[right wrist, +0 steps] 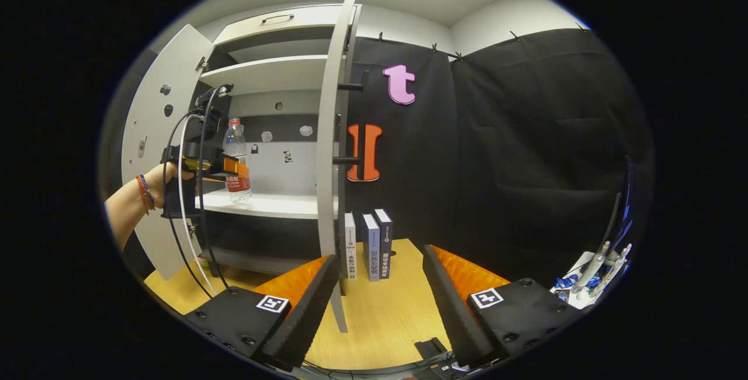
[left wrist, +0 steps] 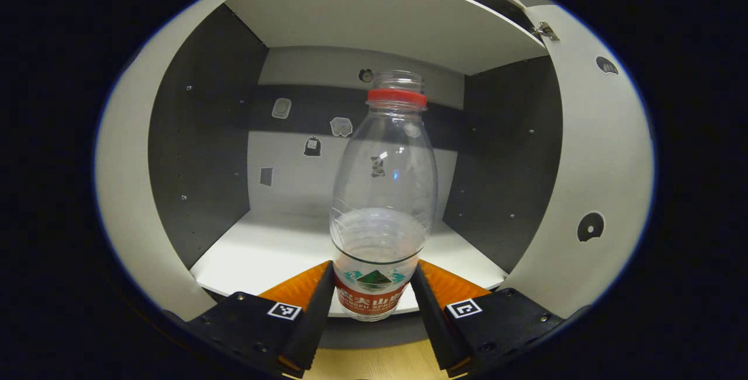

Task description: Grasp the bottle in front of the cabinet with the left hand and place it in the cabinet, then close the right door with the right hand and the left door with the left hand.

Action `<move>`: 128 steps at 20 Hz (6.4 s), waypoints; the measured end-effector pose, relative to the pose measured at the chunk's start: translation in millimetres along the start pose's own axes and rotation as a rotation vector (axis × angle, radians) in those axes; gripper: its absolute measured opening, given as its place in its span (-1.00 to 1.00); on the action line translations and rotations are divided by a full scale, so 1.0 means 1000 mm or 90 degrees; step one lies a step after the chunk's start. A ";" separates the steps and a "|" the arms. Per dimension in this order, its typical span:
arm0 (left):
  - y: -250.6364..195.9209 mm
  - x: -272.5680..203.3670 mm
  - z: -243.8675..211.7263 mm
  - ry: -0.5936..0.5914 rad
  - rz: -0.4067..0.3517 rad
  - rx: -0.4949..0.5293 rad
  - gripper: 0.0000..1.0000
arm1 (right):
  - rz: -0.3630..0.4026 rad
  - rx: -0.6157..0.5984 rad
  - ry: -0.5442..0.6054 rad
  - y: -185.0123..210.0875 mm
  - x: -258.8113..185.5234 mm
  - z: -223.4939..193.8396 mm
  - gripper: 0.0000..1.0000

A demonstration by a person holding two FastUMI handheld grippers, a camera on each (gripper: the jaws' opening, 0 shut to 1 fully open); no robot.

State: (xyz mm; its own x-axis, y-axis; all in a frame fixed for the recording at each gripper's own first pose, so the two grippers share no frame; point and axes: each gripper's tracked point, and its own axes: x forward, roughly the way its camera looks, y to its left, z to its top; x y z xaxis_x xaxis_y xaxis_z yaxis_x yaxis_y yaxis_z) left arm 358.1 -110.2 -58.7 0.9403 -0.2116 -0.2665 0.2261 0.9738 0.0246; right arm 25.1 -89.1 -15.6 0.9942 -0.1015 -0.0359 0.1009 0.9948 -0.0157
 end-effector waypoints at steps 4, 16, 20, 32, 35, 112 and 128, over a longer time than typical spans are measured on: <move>0.004 0.022 -0.013 0.029 0.010 0.004 0.51 | -0.010 0.006 0.014 -0.007 0.011 -0.002 0.94; 0.006 0.027 -0.013 0.022 0.012 0.005 0.91 | -0.004 -0.007 0.020 -0.001 0.024 -0.001 0.94; 0.010 0.013 -0.009 0.013 0.024 0.001 0.91 | -0.006 -0.004 0.014 -0.001 0.019 0.002 0.94; 0.015 -0.124 0.032 -0.063 0.007 0.008 0.89 | 0.004 -0.004 -0.017 -0.013 0.001 0.026 0.94; 0.024 -0.169 0.039 -0.091 0.014 0.002 0.89 | 0.001 -0.003 -0.023 -0.022 0.003 0.033 0.94; 0.249 -0.381 -0.014 -0.142 0.314 -0.083 0.86 | 0.190 -0.047 -0.051 0.182 0.179 0.044 0.90; 0.265 -0.321 -0.025 -0.106 0.274 -0.082 0.89 | 0.176 -0.039 -0.036 0.178 0.162 0.049 0.90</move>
State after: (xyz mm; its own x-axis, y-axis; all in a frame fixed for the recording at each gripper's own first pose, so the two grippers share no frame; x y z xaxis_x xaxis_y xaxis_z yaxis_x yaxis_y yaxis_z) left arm 110.2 217.5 9.4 0.9720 0.2130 -0.0995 -0.2163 0.9760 -0.0238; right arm 206.0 71.8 24.8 0.9844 0.1760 0.0088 -0.1749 0.9818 -0.0734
